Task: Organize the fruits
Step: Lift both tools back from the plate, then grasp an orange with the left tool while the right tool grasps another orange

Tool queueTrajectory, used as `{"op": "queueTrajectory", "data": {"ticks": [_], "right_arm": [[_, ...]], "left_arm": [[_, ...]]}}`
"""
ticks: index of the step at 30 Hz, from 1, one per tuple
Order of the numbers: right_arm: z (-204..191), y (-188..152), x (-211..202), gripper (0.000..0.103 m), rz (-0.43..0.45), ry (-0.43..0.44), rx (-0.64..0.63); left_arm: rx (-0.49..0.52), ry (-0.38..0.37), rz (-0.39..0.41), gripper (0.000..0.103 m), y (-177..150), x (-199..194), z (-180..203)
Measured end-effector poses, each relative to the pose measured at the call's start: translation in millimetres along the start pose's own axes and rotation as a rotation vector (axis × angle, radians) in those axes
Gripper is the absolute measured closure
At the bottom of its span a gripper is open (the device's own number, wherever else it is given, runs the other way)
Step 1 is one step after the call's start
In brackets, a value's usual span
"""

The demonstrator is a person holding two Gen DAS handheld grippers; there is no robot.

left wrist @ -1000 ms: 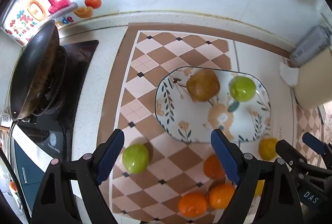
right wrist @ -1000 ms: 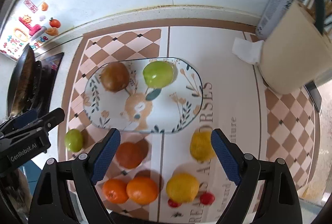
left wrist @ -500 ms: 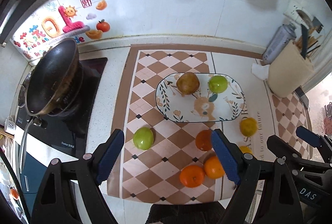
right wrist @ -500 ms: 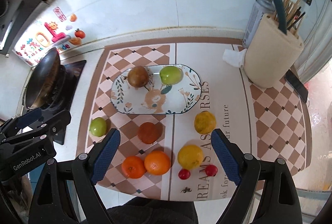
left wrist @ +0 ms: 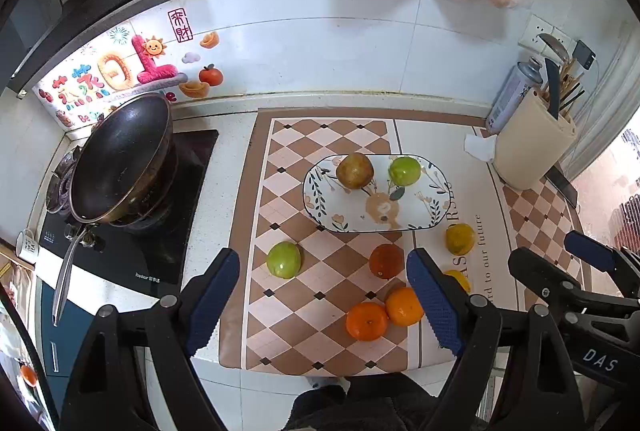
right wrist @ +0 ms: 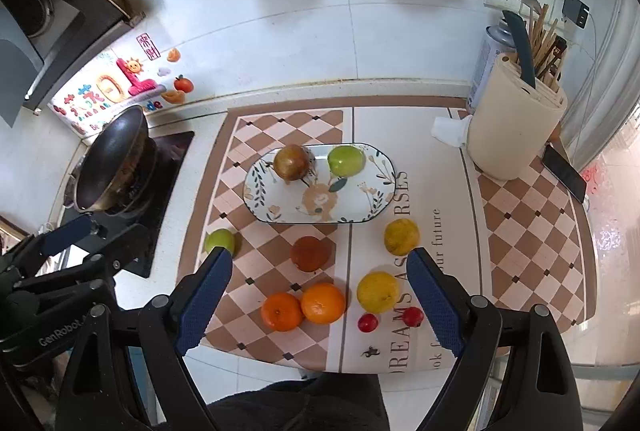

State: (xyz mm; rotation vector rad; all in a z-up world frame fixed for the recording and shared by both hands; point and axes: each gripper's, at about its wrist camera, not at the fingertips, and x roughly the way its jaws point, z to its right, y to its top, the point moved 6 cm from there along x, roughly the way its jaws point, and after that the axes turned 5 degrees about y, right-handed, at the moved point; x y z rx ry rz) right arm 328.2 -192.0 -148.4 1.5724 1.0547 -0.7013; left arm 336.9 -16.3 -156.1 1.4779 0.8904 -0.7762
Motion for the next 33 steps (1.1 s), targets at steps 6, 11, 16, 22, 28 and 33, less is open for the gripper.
{"op": "queueTrajectory", "data": {"ticks": [6, 11, 16, 22, 28, 33], "right_arm": [[-1, 0, 2, 0.012, -0.001, 0.012, 0.007], [14, 0, 14, 0.012, 0.003, 0.025, 0.043], [49, -13, 48, 0.012, -0.063, 0.022, 0.108], [86, -49, 108, 0.027, -0.202, 0.037, 0.185], [108, -76, 145, 0.030, -0.291, 0.055, 0.245], [104, -81, 155, 0.030, -0.320, 0.065, 0.224]], "left_arm": [[-0.014, -0.007, -0.002, 0.018, 0, 1, 0], [-0.005, -0.015, -0.031, 0.018, 0, 15, 4], [0.027, -0.011, -0.129, 0.001, -16, 61, 15], [0.044, -0.039, -0.369, 0.001, -72, 148, 34], [0.111, -0.106, -0.532, 0.013, -118, 198, 60], [0.189, -0.147, -0.547, 0.013, -132, 207, 79]]}}
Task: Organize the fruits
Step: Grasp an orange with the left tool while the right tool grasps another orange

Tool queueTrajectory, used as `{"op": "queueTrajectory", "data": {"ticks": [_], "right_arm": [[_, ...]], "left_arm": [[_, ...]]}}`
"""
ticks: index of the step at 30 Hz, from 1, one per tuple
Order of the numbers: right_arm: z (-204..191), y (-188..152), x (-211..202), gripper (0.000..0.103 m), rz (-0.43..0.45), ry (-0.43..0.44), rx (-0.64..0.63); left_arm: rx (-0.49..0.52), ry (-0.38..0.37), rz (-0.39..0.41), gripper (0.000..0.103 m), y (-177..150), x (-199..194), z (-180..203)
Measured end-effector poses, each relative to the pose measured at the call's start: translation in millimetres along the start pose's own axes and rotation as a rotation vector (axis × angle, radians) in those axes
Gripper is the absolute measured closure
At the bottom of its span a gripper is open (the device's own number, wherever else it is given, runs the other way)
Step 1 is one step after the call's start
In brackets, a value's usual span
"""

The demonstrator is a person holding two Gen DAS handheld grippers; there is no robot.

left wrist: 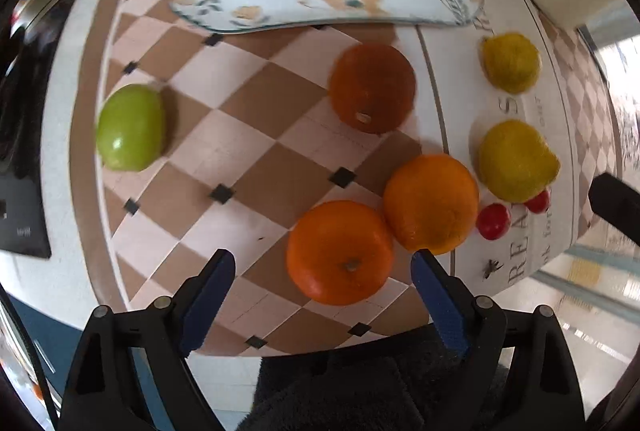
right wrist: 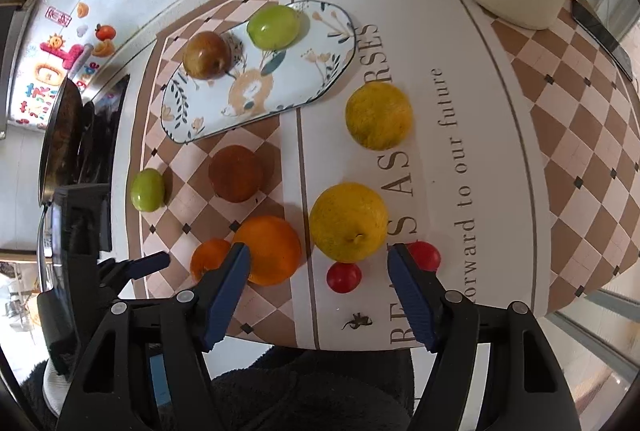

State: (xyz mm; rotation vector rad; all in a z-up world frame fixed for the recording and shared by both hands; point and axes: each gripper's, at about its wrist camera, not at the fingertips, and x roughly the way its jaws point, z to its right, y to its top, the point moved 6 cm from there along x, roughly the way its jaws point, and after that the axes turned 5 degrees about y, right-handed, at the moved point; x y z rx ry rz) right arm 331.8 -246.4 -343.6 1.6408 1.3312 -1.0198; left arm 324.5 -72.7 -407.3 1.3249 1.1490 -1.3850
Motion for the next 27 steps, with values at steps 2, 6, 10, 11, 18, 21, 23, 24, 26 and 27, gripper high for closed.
{"op": "queueTrajectory", "data": {"ticks": [2, 6, 10, 11, 18, 21, 23, 24, 26, 27], "right_arm": [[-2, -1, 3, 0.030, -0.010, 0.001, -0.003], [-7, 0, 8, 0.030, -0.024, -0.007, -0.019], [-16, -2, 16, 0.030, -0.046, 0.001, -0.029], [-20, -3, 19, 0.029, -0.055, 0.005, -0.036], [-51, -12, 62, 0.030, -0.127, -0.005, -0.107], [-56, -16, 82, 0.030, -0.160, -0.038, -0.124], [-57, -18, 97, 0.030, -0.185, -0.047, -0.124], [-57, -19, 102, 0.030, -0.192, -0.052, -0.124], [-54, -20, 115, 0.035, -0.209, -0.076, -0.125], [-54, -21, 119, 0.035, -0.209, -0.071, -0.121]], "left_arm": [[0.037, -0.027, -0.002, 0.015, -1, 5, 10], [0.067, -0.051, 0.001, 0.028, -6, 9, 18], [0.101, -0.011, 0.017, 0.045, -8, 5, 10], [0.091, -0.011, 0.020, 0.045, -6, 5, 5], [-0.015, 0.042, 0.042, 0.045, -3, -2, -49], [-0.060, 0.007, 0.036, 0.044, -6, -3, -65], [-0.092, -0.025, 0.031, 0.043, -5, -4, -71], [-0.096, -0.030, 0.031, 0.043, -3, -3, -72], [-0.093, -0.043, 0.011, 0.041, 1, 2, -78], [-0.096, -0.049, 0.007, 0.041, 1, 5, -79]]}}
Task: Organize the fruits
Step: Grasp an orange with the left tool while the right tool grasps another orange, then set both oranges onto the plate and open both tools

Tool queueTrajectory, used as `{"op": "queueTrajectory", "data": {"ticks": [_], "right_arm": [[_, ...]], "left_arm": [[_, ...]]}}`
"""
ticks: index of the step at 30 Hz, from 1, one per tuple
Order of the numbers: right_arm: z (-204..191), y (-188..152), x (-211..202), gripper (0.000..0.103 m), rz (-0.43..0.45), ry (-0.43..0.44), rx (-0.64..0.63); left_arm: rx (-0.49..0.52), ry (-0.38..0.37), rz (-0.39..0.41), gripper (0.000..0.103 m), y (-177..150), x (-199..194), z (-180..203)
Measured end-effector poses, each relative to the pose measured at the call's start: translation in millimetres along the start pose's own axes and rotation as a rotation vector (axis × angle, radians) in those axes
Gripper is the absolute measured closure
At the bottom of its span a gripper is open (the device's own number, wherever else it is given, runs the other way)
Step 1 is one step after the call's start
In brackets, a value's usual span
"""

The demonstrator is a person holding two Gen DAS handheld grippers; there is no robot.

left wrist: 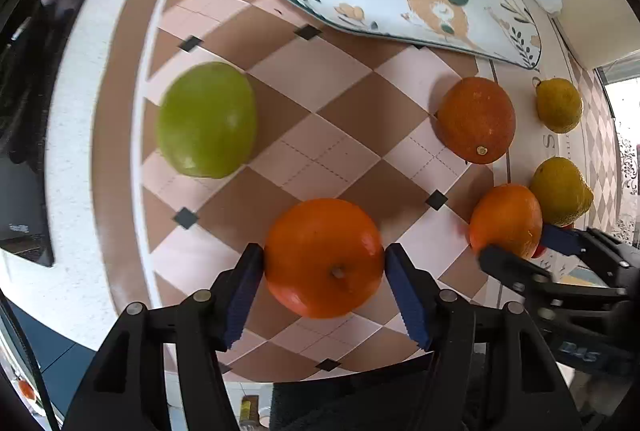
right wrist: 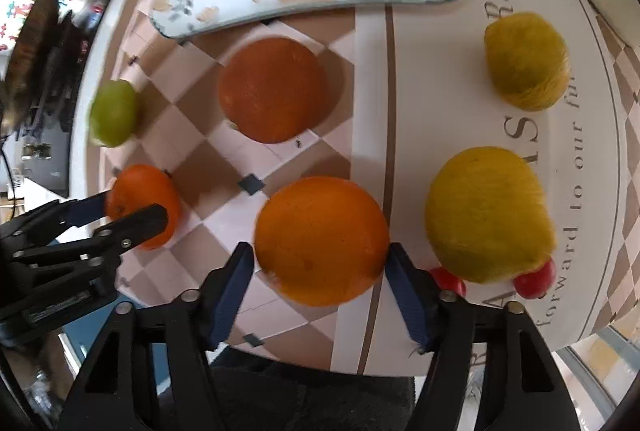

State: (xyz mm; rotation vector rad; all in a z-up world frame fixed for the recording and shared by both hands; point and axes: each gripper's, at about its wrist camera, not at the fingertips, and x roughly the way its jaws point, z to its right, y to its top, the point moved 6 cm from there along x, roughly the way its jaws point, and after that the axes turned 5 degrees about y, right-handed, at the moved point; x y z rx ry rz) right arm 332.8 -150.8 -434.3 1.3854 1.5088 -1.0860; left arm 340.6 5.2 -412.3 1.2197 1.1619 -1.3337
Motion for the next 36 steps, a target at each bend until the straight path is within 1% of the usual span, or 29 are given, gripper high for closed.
{"op": "queueTrajectory", "data": {"ticks": [3, 5, 7, 11, 13, 14, 16, 18, 21, 23, 25, 27, 28, 30, 32, 36], "right_arm": [[-2, -2, 2, 0.035, -0.005, -0.001, -0.014], [-3, -7, 5, 0.035, -0.024, 0.017, -0.015], [-4, -7, 6, 0.035, -0.018, 0.012, -0.025], [-6, -3, 9, 0.035, -0.019, 0.022, -0.016], [-7, -3, 8, 0.036, -0.020, 0.021, -0.026], [-7, -3, 7, 0.036, -0.019, 0.028, -0.023], [-5, 0, -1, 0.036, -0.011, 0.054, -0.010], [-6, 5, -17, 0.036, 0.020, 0.082, -0.002], [-9, 24, -46, 0.036, 0.079, 0.124, 0.003], [-11, 46, -63, 0.036, 0.118, 0.139, 0.000], [-12, 69, -71, 0.036, 0.149, 0.141, -0.001], [-8, 95, -76, 0.036, 0.163, 0.140, -0.002], [-9, 111, -74, 0.036, 0.164, 0.138, -0.006], [-12, 132, -66, 0.036, 0.152, 0.142, -0.016], [-14, 149, -56, 0.036, 0.134, 0.141, -0.030], [-27, 169, -30, 0.036, 0.097, 0.128, -0.074]], "left_arm": [[-0.005, 0.008, -0.006, 0.041, 3, 5, 0], [0.004, 0.011, -0.003, 0.041, 2, 8, 0], [0.010, 0.014, -0.002, 0.041, 1, 11, -3], [-0.007, 0.019, -0.001, 0.043, 2, 17, -2], [-0.020, 0.023, 0.011, 0.043, 2, 12, -2], [-0.027, 0.021, 0.017, 0.043, -2, 16, 10], [-0.046, -0.006, 0.033, 0.043, 5, 1, 15], [-0.062, -0.041, 0.052, 0.043, 11, -17, 17], [-0.062, -0.067, 0.110, 0.043, 30, -52, 22], [-0.061, -0.077, 0.135, 0.043, 48, -67, 20], [-0.060, -0.077, 0.151, 0.043, 73, -78, 19], [-0.067, -0.064, 0.154, 0.043, 101, -80, 13], [-0.075, -0.055, 0.147, 0.043, 114, -75, 15], [-0.095, -0.047, 0.117, 0.043, 141, -61, 9], [-0.129, -0.052, 0.068, 0.043, 163, -41, 8], [-0.169, -0.053, -0.009, 0.043, 184, -20, -3]]}}
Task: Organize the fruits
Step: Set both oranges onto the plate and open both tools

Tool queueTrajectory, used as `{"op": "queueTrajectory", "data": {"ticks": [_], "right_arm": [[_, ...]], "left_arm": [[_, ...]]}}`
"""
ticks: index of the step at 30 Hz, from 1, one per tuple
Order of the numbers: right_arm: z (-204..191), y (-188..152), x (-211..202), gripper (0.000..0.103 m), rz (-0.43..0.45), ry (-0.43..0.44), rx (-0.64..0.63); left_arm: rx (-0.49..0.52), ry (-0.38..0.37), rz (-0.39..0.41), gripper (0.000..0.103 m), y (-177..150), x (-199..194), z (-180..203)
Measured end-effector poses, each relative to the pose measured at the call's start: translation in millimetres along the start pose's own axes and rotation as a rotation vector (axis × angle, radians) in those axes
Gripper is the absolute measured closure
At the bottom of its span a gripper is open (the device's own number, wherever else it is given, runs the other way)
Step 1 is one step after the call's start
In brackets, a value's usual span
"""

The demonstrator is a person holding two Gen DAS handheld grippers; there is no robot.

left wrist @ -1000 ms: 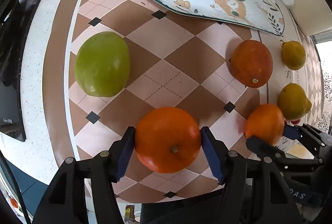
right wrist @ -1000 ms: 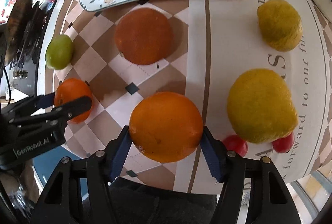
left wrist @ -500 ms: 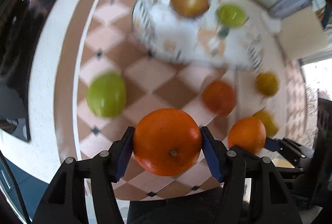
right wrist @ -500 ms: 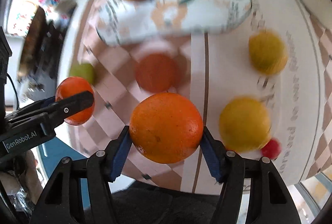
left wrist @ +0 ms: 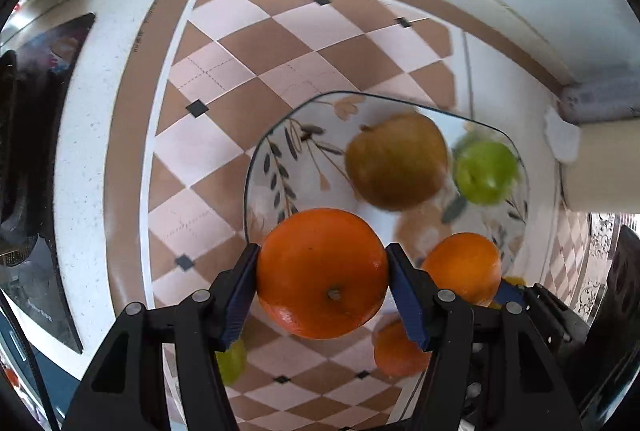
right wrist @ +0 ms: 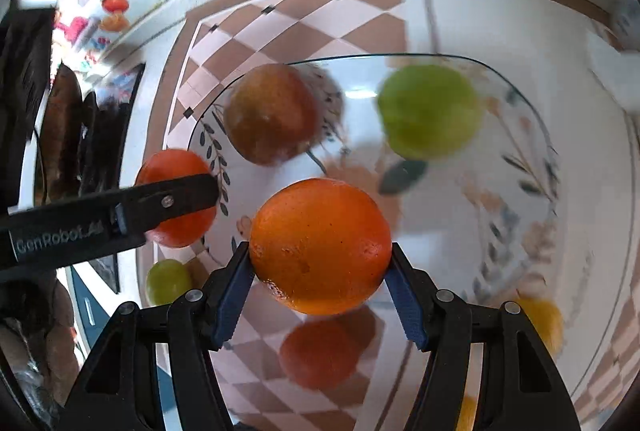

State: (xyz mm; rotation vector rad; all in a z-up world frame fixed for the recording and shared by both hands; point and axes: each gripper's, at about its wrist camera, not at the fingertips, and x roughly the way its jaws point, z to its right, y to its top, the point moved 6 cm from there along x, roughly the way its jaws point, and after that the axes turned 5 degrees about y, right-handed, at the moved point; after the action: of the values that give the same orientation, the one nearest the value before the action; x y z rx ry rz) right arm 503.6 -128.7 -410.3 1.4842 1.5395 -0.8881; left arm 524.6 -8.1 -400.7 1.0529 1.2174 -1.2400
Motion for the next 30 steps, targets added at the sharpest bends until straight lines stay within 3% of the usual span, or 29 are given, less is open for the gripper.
{"op": "queueTrajectory", "data": {"ticks": [11, 15, 18, 19, 20, 22, 26, 30], "right_arm": [[-7, 6, 40, 0.035, -0.115, -0.024, -0.060], [-14, 8, 41, 0.021, -0.126, -0.018, -0.055], [-16, 6, 36, 0.018, -0.124, -0.027, -0.055], [-17, 5, 34, 0.011, -0.123, -0.028, -0.050], [-17, 3, 31, 0.009, -0.121, -0.034, -0.049], [-15, -2, 24, 0.009, -0.108, -0.052, -0.048], [-7, -14, 3, 0.009, -0.057, -0.093, -0.021], [3, -22, -22, 0.009, 0.016, -0.139, 0.021]], "left_arm": [[-0.019, 0.021, -0.073, 0.042, 7, 25, -6], [-0.008, 0.056, -0.076, 0.042, 7, 26, -5], [-0.020, 0.048, -0.079, 0.042, 7, 26, -4], [-0.025, 0.044, -0.080, 0.038, 6, 24, -4], [-0.027, 0.053, -0.074, 0.024, 7, 23, -4], [-0.020, 0.082, -0.043, 0.013, 6, 14, -5], [-0.041, 0.079, 0.006, 0.013, -6, -5, -13], [-0.031, 0.123, 0.090, 0.013, -24, -29, -17]]}}
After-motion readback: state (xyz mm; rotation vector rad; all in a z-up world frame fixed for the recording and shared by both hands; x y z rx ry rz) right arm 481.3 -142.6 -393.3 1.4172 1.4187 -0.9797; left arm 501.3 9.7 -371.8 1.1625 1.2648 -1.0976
